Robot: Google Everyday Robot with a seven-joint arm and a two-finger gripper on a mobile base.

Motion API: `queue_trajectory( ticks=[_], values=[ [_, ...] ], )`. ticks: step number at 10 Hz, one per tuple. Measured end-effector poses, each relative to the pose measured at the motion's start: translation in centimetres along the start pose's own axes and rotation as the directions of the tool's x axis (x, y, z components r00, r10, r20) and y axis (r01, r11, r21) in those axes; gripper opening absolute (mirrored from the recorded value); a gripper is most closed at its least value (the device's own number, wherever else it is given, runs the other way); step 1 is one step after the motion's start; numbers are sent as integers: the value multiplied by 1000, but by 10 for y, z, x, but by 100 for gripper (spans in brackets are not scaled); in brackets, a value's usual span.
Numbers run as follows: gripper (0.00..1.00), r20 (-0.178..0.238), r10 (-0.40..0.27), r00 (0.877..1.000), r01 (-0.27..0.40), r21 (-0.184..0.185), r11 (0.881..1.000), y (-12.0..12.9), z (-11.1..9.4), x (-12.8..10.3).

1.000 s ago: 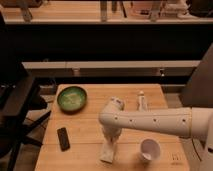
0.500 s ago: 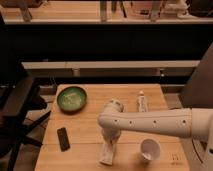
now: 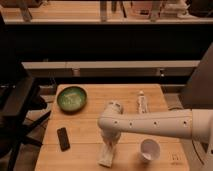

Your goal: Place the pepper on the white sponge

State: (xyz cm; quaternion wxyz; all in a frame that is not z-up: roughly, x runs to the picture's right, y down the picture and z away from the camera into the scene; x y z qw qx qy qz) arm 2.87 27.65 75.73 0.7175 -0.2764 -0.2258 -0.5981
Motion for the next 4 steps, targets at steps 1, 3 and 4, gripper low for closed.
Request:
queue_trajectory(
  ticks=[1, 3, 4],
  values=[
    [27, 1, 5, 1000, -5, 1, 1000, 1, 0, -1],
    [35, 2, 10, 1000, -10, 2, 1000, 2, 1, -2],
    [42, 3, 15, 1000, -15, 3, 1000, 4, 1, -3]
  ],
)
